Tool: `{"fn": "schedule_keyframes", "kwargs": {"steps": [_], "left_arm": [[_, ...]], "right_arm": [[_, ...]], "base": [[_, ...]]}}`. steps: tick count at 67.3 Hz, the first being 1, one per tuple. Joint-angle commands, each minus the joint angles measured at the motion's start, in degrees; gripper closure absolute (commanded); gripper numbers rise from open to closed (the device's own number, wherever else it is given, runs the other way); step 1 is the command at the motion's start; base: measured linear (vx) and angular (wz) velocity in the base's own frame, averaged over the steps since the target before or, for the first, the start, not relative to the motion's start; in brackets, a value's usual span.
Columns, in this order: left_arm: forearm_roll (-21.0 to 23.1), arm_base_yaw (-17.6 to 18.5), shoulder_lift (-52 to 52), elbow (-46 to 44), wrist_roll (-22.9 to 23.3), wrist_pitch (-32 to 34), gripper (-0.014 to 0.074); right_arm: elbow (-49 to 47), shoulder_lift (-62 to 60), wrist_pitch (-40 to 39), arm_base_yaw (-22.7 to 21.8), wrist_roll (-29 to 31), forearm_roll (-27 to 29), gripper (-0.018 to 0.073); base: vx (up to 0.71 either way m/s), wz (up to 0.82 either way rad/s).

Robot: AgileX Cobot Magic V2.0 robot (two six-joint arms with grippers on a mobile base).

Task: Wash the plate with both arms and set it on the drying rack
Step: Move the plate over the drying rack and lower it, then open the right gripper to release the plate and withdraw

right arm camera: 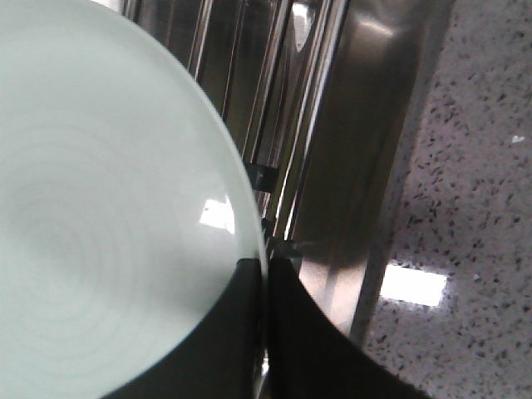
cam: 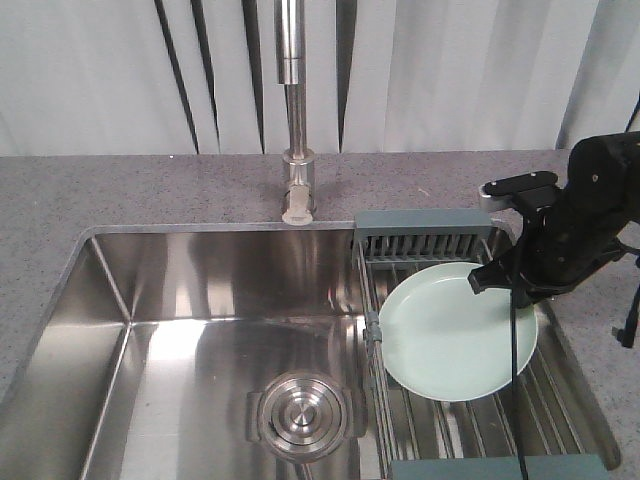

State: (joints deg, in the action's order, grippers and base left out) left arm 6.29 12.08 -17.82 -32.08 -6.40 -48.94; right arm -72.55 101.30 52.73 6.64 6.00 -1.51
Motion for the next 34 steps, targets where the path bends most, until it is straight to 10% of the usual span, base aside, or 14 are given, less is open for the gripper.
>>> {"fn": "schedule_keyframes", "kwargs": {"steps": [1, 34], "left_arm": [[0.6, 0.0, -0.6, -1.5, 0.5, 3.9, 0.001], [0.6, 0.0, -0.6, -1.5, 0.5, 3.9, 0.001]], "right_arm": [[-1.7, -1.7, -0.3, 0.0, 0.1, -0.2, 0.0527], [-1.1, -12.4, 1.0, 0.0, 0.0, 2.2, 0.0155]], "base": [[0.0, 0.0], [0.0, 0.0]]}}
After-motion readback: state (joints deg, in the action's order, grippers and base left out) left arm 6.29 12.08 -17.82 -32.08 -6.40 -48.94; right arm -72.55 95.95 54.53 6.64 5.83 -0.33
